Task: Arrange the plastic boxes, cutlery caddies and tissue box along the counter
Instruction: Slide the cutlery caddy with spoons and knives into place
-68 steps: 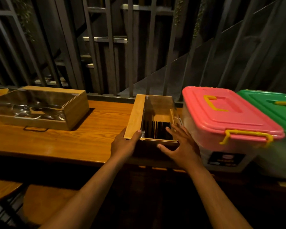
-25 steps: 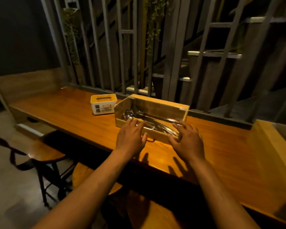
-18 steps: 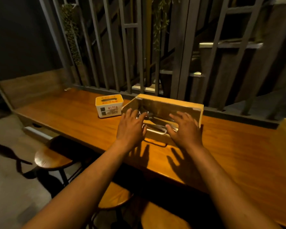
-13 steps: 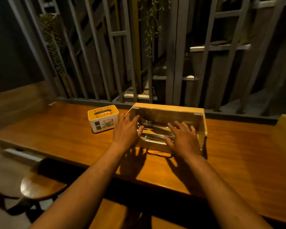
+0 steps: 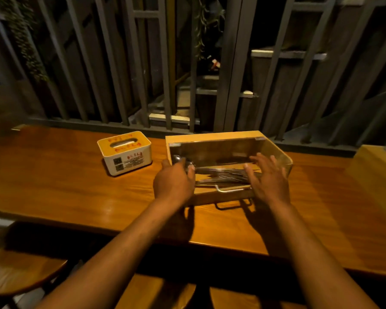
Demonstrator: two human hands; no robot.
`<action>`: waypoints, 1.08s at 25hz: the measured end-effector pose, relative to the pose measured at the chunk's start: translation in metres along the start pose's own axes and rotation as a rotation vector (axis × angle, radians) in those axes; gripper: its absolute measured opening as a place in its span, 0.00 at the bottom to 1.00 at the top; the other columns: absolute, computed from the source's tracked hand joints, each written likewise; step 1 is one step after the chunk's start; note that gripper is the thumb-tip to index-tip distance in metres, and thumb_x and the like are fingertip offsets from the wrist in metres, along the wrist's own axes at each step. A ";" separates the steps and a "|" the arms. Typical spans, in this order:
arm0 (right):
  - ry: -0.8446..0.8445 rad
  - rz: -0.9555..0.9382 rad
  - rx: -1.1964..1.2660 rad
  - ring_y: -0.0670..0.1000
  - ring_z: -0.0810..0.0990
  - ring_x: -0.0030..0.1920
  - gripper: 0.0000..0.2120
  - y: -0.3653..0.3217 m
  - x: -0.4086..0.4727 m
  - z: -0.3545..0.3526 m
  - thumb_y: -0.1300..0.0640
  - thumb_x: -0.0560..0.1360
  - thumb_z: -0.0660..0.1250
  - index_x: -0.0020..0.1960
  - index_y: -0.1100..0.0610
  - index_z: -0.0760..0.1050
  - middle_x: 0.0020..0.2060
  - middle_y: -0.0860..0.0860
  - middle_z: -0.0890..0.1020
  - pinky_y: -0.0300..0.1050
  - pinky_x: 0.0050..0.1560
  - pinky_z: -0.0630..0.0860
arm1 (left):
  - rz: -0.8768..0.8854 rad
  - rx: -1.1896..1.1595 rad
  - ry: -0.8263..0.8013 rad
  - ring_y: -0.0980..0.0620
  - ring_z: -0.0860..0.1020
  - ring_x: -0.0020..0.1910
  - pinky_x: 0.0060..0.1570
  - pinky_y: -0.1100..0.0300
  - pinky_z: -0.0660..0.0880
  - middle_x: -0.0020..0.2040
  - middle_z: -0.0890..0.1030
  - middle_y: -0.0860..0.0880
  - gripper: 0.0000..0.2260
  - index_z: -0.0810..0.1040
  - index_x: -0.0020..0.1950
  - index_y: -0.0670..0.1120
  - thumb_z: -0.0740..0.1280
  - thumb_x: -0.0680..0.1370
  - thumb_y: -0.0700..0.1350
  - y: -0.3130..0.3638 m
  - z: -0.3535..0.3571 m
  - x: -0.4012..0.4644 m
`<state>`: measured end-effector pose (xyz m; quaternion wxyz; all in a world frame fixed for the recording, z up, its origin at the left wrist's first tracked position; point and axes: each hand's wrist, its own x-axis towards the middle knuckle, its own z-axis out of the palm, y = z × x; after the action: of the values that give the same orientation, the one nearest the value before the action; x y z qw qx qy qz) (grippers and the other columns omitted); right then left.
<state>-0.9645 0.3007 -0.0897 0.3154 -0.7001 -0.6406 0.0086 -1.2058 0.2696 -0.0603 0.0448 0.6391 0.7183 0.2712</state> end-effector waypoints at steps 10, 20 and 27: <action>-0.197 -0.023 -0.006 0.57 0.45 0.78 0.41 -0.113 -0.077 0.018 0.24 0.66 0.58 0.74 0.42 0.60 0.78 0.48 0.56 0.64 0.73 0.57 | -0.195 -0.393 -0.009 0.41 0.67 0.71 0.61 0.46 0.70 0.73 0.69 0.44 0.25 0.64 0.75 0.54 0.63 0.79 0.57 -0.061 -0.006 0.043; -0.119 -0.031 0.090 0.49 0.59 0.75 0.39 -0.049 -0.081 -0.016 0.35 0.64 0.72 0.71 0.40 0.63 0.77 0.43 0.58 0.53 0.67 0.71 | -0.214 -0.689 -0.565 0.48 0.75 0.51 0.47 0.55 0.71 0.56 0.77 0.49 0.23 0.73 0.69 0.51 0.64 0.77 0.61 -0.042 -0.008 0.023; -0.029 -0.069 0.127 0.49 0.63 0.74 0.41 -0.010 -0.088 -0.030 0.34 0.62 0.75 0.71 0.41 0.65 0.76 0.44 0.61 0.48 0.63 0.73 | -0.243 -0.724 -0.601 0.45 0.73 0.55 0.52 0.48 0.72 0.58 0.74 0.47 0.27 0.63 0.75 0.55 0.63 0.78 0.61 0.000 0.001 -0.017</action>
<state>-0.9767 0.2080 -0.0961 0.3498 -0.6559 -0.6672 0.0484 -1.2027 0.2541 -0.0656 0.5010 0.5441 0.6024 0.3000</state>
